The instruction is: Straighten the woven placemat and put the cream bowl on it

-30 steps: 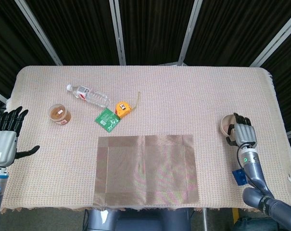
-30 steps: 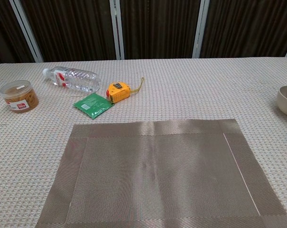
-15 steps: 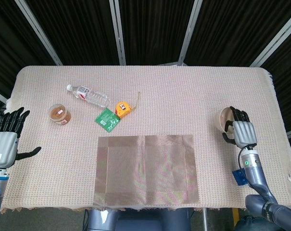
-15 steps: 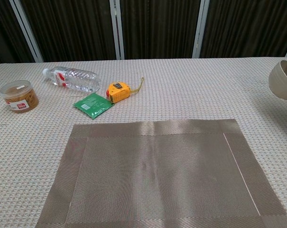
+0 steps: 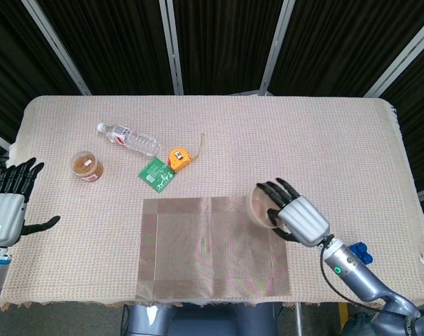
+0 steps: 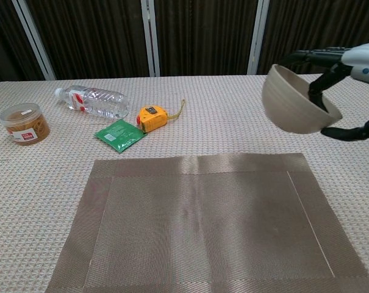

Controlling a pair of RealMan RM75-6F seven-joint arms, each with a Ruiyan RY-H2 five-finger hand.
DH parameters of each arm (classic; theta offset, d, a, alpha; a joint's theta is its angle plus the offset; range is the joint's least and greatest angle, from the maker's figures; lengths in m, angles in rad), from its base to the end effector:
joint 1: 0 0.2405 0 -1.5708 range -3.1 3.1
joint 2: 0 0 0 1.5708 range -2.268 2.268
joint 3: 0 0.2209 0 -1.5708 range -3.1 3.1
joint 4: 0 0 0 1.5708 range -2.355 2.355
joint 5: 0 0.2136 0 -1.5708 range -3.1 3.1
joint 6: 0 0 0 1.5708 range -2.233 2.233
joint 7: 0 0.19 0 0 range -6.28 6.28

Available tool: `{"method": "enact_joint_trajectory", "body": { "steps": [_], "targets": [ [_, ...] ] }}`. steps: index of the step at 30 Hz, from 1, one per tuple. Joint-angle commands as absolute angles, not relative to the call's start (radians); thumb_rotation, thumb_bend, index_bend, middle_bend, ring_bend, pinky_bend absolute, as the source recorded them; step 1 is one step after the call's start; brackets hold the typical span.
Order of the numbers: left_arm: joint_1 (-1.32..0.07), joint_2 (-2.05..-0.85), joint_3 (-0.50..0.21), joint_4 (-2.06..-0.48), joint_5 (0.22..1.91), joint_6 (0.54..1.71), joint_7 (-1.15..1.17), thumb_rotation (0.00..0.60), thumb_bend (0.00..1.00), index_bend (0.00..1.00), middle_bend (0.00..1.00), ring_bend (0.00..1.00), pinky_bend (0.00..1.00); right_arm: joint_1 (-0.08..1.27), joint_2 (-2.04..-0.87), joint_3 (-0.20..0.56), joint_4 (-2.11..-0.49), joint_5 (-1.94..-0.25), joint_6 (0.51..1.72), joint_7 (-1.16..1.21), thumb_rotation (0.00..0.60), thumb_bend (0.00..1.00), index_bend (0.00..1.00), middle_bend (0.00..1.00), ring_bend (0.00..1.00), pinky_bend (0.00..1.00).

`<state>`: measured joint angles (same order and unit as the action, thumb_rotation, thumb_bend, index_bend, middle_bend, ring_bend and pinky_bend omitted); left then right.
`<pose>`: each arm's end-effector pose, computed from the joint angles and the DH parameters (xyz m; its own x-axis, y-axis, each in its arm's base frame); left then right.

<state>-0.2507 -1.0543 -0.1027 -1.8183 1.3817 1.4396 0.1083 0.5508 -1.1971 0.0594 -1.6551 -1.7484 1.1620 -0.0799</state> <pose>-0.2191 0.2715 0.1467 0.3466 -0.0400 0.9372 0.9341 -0.0760 -0.3487 -0.1185 -0.2937 0.0452 0.5179 -0.0579 0.8535 -0.6664 -0.6529 0.3601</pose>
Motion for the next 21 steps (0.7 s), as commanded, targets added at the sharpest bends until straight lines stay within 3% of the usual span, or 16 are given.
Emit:
{"method": "enact_joint_trajectory", "body": {
  "steps": [1, 11, 21],
  "targets": [
    [-0.248, -1.052, -0.103, -1.816, 1.381, 1.439, 0.105, 0.600, 0.00, 0.00, 0.00, 0.00, 0.00, 0.622, -1.195, 0.027, -1.727, -1.832, 1.082, -0.194, 0.600, 0.29, 0.64, 0.00, 0.00, 0.00],
    [-0.239, -1.044, -0.107, -1.806, 1.371, 1.433, 0.091, 0.600, 0.00, 0.00, 0.00, 0.00, 0.00, 0.696, -1.346, 0.031, -1.664, -1.829, 0.927, -0.364, 0.600, 0.29, 0.64, 0.00, 0.00, 0.00],
    [-0.241, -1.049, -0.110, -1.804, 1.369, 1.420, 0.096, 0.600, 0.00, 0.00, 0.00, 0.00, 0.00, 0.721, -1.454, 0.045, -1.615, -1.780, 0.877, -0.463, 0.600, 0.29, 0.64, 0.00, 0.00, 0.00]
  ]
}}
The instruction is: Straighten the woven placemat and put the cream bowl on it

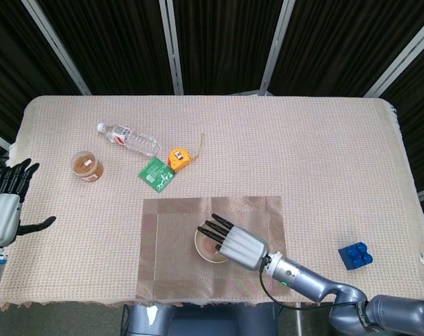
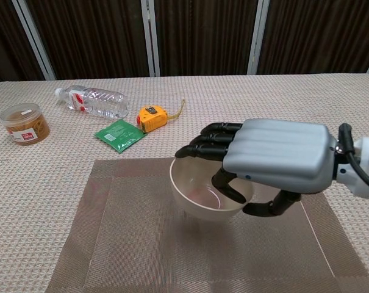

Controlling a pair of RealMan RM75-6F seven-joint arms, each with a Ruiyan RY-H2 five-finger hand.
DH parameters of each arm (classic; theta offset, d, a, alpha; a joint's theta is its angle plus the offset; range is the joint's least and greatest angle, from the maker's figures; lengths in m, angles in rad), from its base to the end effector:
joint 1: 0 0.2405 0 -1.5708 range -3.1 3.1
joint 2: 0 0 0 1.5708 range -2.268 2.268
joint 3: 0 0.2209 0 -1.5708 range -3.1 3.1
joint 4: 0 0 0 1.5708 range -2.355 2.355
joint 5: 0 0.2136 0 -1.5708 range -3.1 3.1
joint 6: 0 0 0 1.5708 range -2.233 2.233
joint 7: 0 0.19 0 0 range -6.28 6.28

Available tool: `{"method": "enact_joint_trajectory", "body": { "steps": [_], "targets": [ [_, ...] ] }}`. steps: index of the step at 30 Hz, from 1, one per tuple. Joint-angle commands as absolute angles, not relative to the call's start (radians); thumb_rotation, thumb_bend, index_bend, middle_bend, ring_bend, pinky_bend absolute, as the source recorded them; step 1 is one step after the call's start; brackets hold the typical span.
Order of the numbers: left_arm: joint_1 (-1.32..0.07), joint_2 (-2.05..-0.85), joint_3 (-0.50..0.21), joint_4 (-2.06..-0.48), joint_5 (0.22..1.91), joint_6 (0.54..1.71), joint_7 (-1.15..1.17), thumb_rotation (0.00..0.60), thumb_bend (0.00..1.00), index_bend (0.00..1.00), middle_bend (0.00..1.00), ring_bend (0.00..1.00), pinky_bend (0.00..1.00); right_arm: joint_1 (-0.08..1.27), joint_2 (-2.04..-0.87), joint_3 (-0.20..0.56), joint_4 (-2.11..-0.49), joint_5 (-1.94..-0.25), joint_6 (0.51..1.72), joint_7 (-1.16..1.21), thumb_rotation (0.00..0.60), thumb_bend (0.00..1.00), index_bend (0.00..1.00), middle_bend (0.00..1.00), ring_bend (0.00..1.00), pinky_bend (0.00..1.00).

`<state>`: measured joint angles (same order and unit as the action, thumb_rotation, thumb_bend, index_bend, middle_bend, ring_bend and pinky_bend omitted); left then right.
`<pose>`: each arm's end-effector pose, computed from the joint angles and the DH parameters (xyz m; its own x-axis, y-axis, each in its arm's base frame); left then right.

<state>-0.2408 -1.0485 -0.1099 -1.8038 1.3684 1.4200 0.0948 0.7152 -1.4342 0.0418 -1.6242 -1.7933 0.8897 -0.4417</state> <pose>-0.2277 0.2718 0.1482 0.3508 -0.0265 0.9361 0.9345 -0.0542 -0.3517 -0.0576 -0.2589 -0.0580 0.7361 0.0699 0.6733 -0.3011 -0.8570 0.4182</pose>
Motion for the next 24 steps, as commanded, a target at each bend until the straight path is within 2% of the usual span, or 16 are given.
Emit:
{"method": "enact_joint_trajectory", "body": {
  "steps": [1, 2, 4, 5, 6, 8, 9, 16, 24],
  "targets": [
    [-0.241, -1.050, -0.110, -1.805, 1.371, 1.419, 0.098, 0.600, 0.00, 0.00, 0.00, 0.00, 0.00, 0.723, -1.464, 0.045, -1.610, -1.773, 0.872, -0.478, 0.600, 0.29, 0.64, 0.00, 0.00, 0.00],
    [-0.241, -1.050, -0.110, -1.806, 1.372, 1.418, 0.099, 0.600, 0.00, 0.00, 0.00, 0.00, 0.00, 0.724, -1.473, 0.046, -1.603, -1.766, 0.867, -0.493, 0.600, 0.29, 0.64, 0.00, 0.00, 0.00],
    [-0.240, -1.050, -0.109, -1.807, 1.374, 1.416, 0.098, 0.600, 0.00, 0.00, 0.00, 0.00, 0.00, 0.723, -1.483, 0.046, -1.595, -1.755, 0.863, -0.513, 0.600, 0.27, 0.56, 0.00, 0.00, 0.00],
    [-0.240, -1.050, -0.109, -1.806, 1.375, 1.416, 0.098, 0.600, 0.00, 0.00, 0.00, 0.00, 0.00, 0.722, -1.488, 0.045, -1.591, -1.747, 0.862, -0.521, 0.600, 0.20, 0.43, 0.00, 0.00, 0.00],
    [-0.240, -1.050, -0.109, -1.806, 1.375, 1.416, 0.098, 0.600, 0.00, 0.00, 0.00, 0.00, 0.00, 0.720, -1.490, 0.043, -1.589, -1.743, 0.861, -0.526, 0.600, 0.12, 0.25, 0.00, 0.00, 0.00],
    [-0.238, -1.049, -0.110, -1.806, 1.375, 1.416, 0.095, 0.600, 0.00, 0.00, 0.00, 0.00, 0.00, 0.715, -1.486, 0.039, -1.593, -1.724, 0.857, -0.544, 0.600, 0.01, 0.04, 0.00, 0.00, 0.00],
    [-0.238, -1.048, -0.110, -1.806, 1.375, 1.416, 0.094, 0.600, 0.00, 0.00, 0.00, 0.00, 0.00, 0.711, -1.484, 0.039, -1.600, -1.716, 0.858, -0.549, 0.600, 0.00, 0.00, 0.00, 0.00, 0.00],
    [-0.230, -1.043, -0.108, -1.808, 1.376, 1.418, 0.089, 0.600, 0.00, 0.00, 0.00, 0.00, 0.00, 0.662, -1.428, 0.036, -1.697, -1.685, 0.939, -0.563, 0.600, 0.00, 0.00, 0.00, 0.00, 0.00],
    [-0.198, -1.048, -0.103, -1.793, 1.385, 1.471, 0.128, 0.600, 0.00, 0.00, 0.00, 0.00, 0.00, 0.516, -1.232, 0.010, -1.825, -1.689, 1.184, -0.482, 0.600, 0.00, 0.00, 0.00, 0.00, 0.00]
  ]
}}
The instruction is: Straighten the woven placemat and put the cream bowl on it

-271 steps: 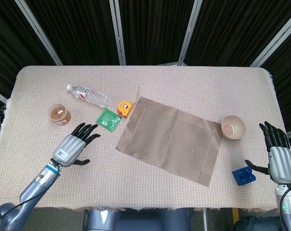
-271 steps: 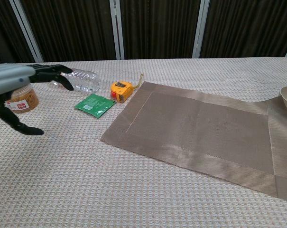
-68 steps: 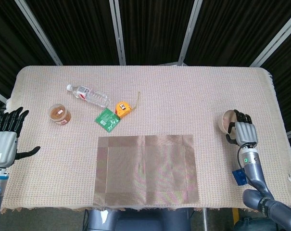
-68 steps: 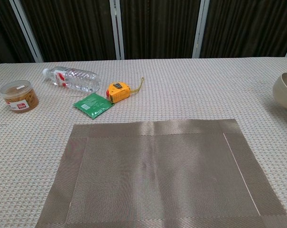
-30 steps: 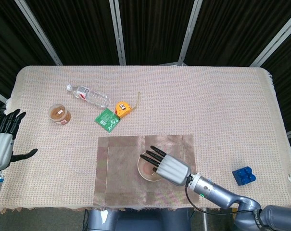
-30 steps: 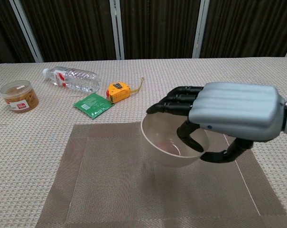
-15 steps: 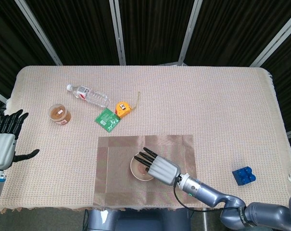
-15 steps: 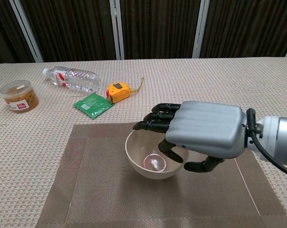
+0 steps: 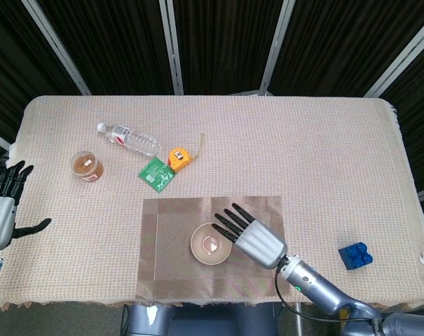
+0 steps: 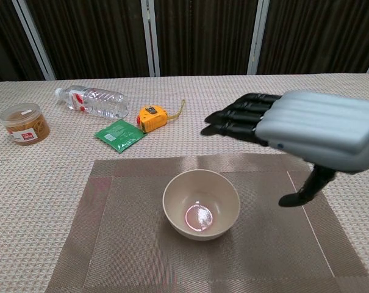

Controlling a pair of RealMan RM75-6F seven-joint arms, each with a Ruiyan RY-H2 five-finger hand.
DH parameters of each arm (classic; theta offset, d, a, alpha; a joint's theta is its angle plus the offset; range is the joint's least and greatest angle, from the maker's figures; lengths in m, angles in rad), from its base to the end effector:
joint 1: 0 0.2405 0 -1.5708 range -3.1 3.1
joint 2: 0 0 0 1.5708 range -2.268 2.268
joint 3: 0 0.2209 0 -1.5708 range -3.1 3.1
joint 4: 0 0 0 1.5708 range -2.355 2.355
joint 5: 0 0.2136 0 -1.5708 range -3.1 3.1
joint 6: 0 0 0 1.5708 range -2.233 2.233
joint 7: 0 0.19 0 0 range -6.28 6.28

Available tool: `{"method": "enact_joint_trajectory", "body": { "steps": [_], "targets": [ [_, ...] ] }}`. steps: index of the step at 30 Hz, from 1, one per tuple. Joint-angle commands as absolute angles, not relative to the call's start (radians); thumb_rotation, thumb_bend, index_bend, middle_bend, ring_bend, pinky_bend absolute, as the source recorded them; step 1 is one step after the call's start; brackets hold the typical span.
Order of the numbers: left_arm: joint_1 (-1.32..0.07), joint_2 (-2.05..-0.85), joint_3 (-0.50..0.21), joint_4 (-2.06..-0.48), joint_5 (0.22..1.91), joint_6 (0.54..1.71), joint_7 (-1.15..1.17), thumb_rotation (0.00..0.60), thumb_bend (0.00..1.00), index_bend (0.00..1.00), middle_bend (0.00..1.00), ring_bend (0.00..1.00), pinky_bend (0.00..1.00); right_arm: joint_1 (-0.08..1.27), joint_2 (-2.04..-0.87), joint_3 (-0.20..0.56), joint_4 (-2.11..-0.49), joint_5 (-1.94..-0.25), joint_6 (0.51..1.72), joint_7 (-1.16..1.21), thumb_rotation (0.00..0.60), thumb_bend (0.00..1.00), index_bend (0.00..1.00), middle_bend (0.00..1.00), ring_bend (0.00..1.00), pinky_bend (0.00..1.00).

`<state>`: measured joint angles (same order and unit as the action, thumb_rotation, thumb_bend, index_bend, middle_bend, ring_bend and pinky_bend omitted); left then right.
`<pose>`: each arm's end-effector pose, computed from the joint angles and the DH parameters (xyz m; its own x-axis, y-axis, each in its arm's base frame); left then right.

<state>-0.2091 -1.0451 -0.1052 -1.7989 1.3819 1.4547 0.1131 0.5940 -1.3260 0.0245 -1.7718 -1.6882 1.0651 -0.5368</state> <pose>-0.2340 0.2636 0.1545 0.3771 -0.0489 0.9249 0.9249 -0.0317 -0.3788 -0.0753 -0.2588 -0.0082 0.6760 0.0551 0.7349 -0.4744 -0.7305 0.4912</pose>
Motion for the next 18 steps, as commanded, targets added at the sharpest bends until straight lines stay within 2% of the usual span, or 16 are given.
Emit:
{"method": "enact_joint_trajectory", "body": {
  "steps": [1, 5, 9, 13, 18],
  "targets": [
    [-0.192, -1.049, -0.101, -1.791, 1.387, 1.481, 0.137, 0.600, 0.00, 0.00, 0.00, 0.00, 0.00, 0.490, -1.206, 0.008, -1.830, -1.688, 1.228, -0.457, 0.600, 0.00, 0.00, 0.00, 0.00, 0.00],
    [-0.159, -1.059, -0.083, -1.788, 1.405, 1.530, 0.177, 0.600, 0.00, 0.00, 0.00, 0.00, 0.00, 0.372, -1.115, 0.011, -1.814, -1.655, 1.427, -0.273, 0.600, 0.00, 0.00, 0.00, 0.00, 0.00],
    [-0.128, -1.070, -0.064, -1.778, 1.425, 1.566, 0.191, 0.600, 0.00, 0.00, 0.00, 0.00, 0.00, 0.295, -1.095, 0.024, -1.746, -1.598, 1.535, -0.117, 0.600, 0.00, 0.00, 0.00, 0.00, 0.00],
    [-0.106, -1.072, -0.051, -1.769, 1.445, 1.589, 0.177, 0.600, 0.00, 0.00, 0.00, 0.00, 0.00, 0.241, -1.096, 0.038, -1.673, -1.556, 1.597, -0.002, 0.600, 0.00, 0.00, 0.00, 0.00, 0.00],
    [-0.091, -1.066, -0.045, -1.757, 1.463, 1.602, 0.155, 0.600, 0.00, 0.00, 0.00, 0.00, 0.00, 0.210, -1.077, 0.015, -1.596, -1.559, 1.593, 0.158, 0.600, 0.00, 0.00, 0.00, 0.00, 0.00]
  ]
}}
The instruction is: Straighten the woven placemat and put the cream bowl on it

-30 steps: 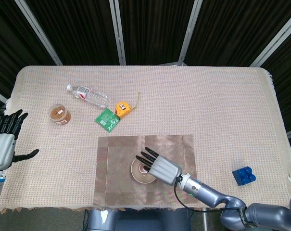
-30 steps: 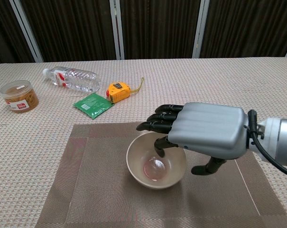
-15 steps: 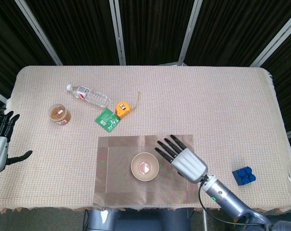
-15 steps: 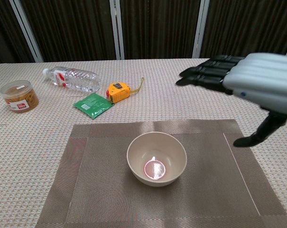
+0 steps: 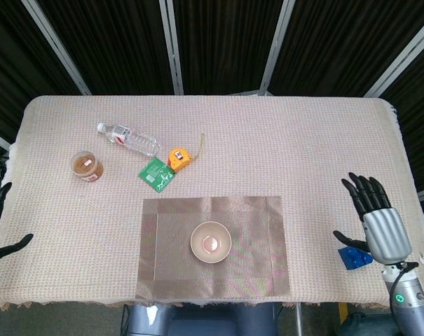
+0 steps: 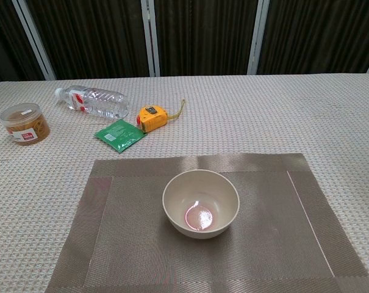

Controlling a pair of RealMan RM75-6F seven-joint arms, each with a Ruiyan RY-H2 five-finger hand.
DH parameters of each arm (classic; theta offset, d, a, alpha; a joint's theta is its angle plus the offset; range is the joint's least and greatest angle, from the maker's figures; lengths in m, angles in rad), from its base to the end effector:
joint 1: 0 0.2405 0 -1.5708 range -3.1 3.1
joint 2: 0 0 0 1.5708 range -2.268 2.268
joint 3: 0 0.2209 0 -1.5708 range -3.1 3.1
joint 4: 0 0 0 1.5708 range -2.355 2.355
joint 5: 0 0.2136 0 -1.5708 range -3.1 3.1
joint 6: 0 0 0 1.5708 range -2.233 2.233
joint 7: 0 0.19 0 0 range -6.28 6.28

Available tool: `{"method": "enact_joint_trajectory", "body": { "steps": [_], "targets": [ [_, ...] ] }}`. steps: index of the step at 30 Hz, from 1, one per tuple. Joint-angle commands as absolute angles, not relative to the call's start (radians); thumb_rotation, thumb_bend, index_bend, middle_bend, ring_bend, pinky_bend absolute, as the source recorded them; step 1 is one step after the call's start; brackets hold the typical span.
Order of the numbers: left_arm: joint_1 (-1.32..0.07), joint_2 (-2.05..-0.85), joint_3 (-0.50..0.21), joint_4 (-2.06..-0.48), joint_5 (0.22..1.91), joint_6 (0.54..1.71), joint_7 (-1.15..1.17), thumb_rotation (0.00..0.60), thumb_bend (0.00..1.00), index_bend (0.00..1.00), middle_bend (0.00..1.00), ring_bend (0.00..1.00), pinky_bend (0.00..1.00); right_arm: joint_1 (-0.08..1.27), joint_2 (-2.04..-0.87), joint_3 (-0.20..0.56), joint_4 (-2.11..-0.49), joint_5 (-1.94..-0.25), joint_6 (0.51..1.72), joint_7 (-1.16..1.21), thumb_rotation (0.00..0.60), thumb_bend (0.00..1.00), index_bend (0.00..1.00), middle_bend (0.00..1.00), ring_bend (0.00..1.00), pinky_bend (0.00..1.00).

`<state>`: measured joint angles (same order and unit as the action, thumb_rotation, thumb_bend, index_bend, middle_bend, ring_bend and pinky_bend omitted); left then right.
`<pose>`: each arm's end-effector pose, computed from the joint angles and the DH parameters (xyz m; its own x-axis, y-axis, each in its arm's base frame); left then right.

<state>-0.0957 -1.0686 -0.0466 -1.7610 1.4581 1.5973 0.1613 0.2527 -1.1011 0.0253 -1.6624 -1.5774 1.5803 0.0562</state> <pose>-0.2534 0.2235 0.1628 0.4495 -0.0979 0.8879 0.8931 0.0286 -0.4490 -0.2143 -0.2570 0.1475 0.2975 0.1121 0.9481 -0.9157 -0.2477 0.3166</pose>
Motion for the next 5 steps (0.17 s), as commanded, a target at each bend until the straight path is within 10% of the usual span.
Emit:
{"method": "enact_joint_trajectory", "body": {
  "steps": [1, 5],
  "targets": [
    [-0.090, -1.065, -0.045, -1.756, 1.466, 1.604, 0.151, 0.600, 0.00, 0.00, 0.00, 0.00, 0.00, 0.203, -1.074, 0.013, -1.595, -1.554, 1.593, 0.169, 0.600, 0.00, 0.00, 0.00, 0.00, 0.00],
    [-0.087, -1.062, -0.045, -1.752, 1.475, 1.604, 0.141, 0.600, 0.00, 0.00, 0.00, 0.00, 0.00, 0.183, -1.056, 0.010, -1.608, -1.543, 1.594, 0.158, 0.600, 0.00, 0.00, 0.00, 0.00, 0.00]
  ]
}}
